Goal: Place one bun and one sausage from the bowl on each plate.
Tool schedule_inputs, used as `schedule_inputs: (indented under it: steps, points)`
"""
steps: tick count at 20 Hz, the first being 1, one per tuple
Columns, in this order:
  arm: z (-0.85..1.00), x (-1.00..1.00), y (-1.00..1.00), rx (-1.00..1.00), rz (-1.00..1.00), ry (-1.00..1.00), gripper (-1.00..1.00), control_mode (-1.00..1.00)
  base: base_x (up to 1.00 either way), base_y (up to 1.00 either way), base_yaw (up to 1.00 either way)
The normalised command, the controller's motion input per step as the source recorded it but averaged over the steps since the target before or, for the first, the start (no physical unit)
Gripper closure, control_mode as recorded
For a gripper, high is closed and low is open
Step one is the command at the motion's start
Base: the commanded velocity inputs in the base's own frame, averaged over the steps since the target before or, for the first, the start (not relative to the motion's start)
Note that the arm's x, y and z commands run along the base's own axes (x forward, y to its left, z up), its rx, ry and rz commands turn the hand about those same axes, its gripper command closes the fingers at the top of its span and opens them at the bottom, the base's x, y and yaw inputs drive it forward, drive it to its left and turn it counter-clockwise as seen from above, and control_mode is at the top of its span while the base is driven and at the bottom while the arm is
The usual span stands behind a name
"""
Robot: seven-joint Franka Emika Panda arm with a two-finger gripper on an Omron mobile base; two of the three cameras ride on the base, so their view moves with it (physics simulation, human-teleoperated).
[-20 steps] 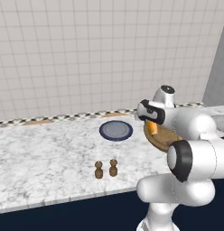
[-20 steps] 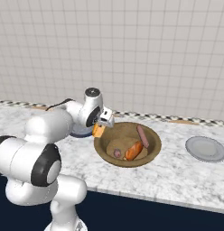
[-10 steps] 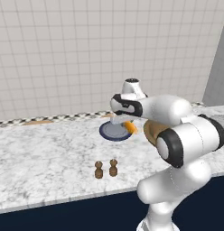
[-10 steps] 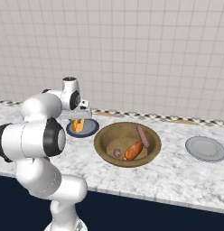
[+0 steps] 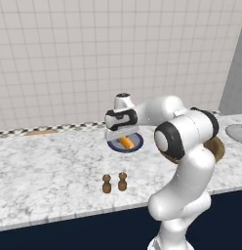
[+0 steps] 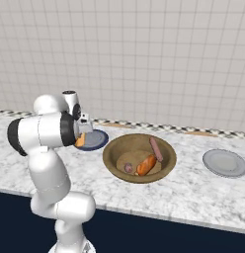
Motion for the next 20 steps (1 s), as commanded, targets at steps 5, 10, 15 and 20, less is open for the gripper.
schedule_inputs:
  steps: [5,10,15,20]
  points:
    - [-0.09,0.55,0.26,0.00,0.00,0.00,1.00,-1.00,0.00,0.00,0.00]
    - [-0.27,0.23,-0.04,0.00,0.00,0.00,1.00,-1.00,0.00,0.00,0.00]
    - [-0.32,0.01,-0.17,0.00,-0.04,0.05,1.00,-1.00,0.00,0.00,0.00]
    - [-0.18,0.15,-0.04,0.00,-0.02,0.00,1.00,-1.00,0.00,0.00,0.00]
